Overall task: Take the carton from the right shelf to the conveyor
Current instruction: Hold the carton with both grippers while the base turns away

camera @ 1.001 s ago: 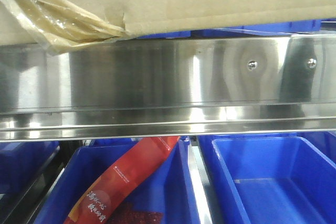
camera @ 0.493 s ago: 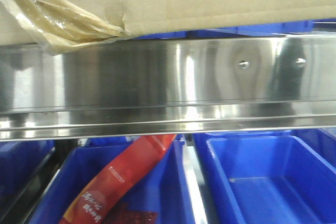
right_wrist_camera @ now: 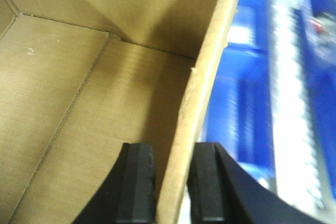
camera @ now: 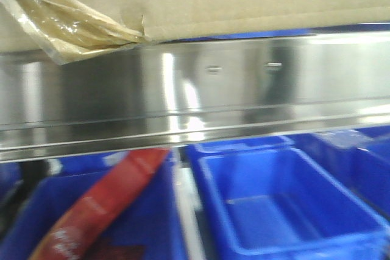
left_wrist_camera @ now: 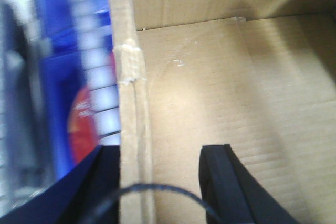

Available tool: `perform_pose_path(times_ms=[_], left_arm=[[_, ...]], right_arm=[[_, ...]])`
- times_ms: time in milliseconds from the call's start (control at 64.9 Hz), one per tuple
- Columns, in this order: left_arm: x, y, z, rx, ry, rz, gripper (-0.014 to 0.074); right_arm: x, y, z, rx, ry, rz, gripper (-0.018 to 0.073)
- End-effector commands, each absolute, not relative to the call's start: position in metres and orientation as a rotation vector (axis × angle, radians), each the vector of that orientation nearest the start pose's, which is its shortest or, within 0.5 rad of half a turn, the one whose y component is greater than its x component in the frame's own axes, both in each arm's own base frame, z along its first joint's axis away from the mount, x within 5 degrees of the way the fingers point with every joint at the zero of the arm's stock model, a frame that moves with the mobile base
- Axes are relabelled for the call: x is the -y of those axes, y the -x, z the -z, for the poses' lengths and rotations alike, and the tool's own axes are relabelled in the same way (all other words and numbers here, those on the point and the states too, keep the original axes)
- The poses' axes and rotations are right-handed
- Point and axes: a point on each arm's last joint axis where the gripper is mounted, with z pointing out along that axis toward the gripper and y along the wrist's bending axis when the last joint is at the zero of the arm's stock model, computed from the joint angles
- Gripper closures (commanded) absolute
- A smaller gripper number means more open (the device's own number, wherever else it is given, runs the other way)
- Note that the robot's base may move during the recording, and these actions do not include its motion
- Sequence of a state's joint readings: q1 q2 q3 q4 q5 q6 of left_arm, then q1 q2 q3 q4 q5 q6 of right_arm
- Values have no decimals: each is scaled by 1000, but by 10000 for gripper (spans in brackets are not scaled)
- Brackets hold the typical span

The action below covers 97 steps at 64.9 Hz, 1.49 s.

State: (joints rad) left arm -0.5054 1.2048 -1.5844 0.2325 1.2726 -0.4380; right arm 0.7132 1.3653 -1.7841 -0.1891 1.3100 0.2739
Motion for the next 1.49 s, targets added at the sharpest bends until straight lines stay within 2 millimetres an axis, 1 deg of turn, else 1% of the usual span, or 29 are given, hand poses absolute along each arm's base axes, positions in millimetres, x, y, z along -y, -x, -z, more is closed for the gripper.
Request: perform_pose_path(times_ms=[0, 1479], left_arm=[[95, -189, -477, -2293, -127, 304, 613], [95, -189, -477, -2293, -127, 304, 613]], right_arm=[[-158, -198, -493, -2220, 522, -329, 627], [-158, -198, -493, -2220, 522, -329, 627]])
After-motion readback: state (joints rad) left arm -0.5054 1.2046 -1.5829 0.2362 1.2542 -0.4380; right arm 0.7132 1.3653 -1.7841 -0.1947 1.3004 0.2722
